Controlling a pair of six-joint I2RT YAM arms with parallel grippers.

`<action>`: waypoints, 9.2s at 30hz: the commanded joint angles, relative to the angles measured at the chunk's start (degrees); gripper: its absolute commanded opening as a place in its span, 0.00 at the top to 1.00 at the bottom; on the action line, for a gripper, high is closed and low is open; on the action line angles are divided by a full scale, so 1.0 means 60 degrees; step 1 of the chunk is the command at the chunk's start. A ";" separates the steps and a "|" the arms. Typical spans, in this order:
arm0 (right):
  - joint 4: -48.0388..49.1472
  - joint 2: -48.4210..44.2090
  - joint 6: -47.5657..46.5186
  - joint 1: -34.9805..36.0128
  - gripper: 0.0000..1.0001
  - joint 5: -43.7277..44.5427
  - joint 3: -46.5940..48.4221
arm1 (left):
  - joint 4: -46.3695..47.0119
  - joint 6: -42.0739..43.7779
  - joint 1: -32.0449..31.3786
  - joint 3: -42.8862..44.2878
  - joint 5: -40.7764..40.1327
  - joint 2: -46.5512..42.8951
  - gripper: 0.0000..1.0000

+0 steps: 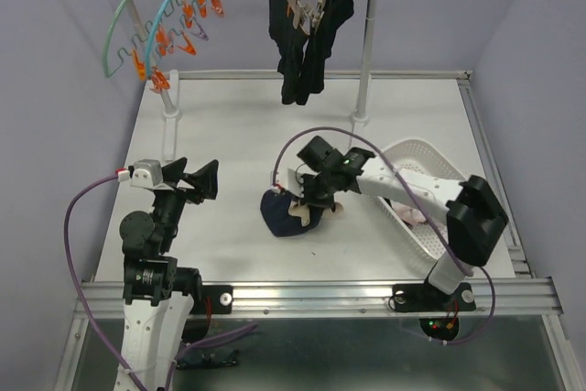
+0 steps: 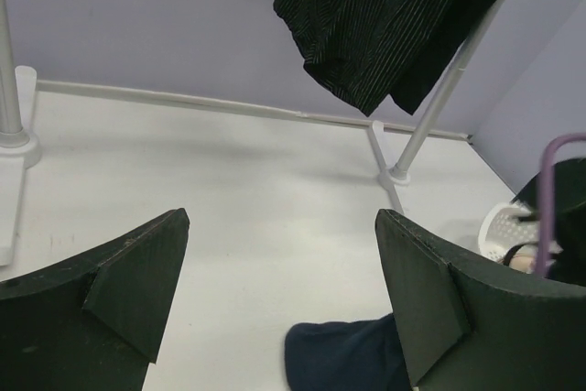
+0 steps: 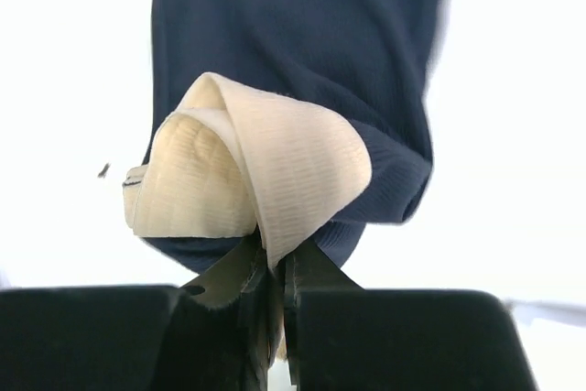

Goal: Remove the underwear clipped to the hanger
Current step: Pick up the underwear from the center of the board, then place the underwear in the bin, then pick up the hanger from the clothesline, then remove the underwear from the hanger.

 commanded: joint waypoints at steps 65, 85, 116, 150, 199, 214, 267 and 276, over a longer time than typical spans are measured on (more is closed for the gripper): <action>0.0984 -0.7671 0.1369 -0.9997 0.00 -0.5504 -0.4624 | 0.1221 -0.2912 -0.0366 0.4213 0.2281 0.4040 0.19; 0.1014 -0.8404 0.1370 -0.9997 0.00 -0.4978 -0.4976 | 0.2905 -0.6808 -0.3517 1.1482 -0.1779 1.2050 0.23; 0.1014 -0.8755 0.1355 -0.9997 0.00 -0.5007 -0.5049 | 0.2027 -0.8598 -0.3356 1.5001 -0.1704 1.5133 0.28; 0.1014 -0.8770 0.1355 -1.0012 0.00 -0.4934 -0.5049 | 0.1690 -1.0018 -0.3356 1.6888 -0.2437 1.6756 0.34; 0.1014 -0.8887 0.1267 -1.0012 0.00 -0.4890 -0.5093 | 0.3228 -0.9697 -0.3341 1.4166 -0.0343 1.4532 0.89; 0.1014 -0.9121 0.1048 -1.0027 0.00 -0.5183 -0.5152 | 0.3901 -0.8627 -0.3356 0.9701 0.1049 1.1428 0.90; 0.2244 -0.3658 1.1257 -0.5560 0.00 -0.3161 0.2144 | 0.1719 -0.2987 -0.7969 0.3603 -0.0679 0.7982 0.94; 0.2595 -0.3614 1.1418 -0.5383 0.11 -0.3117 0.1397 | 0.1866 -0.3031 -0.8438 0.3940 -0.0957 0.8539 0.94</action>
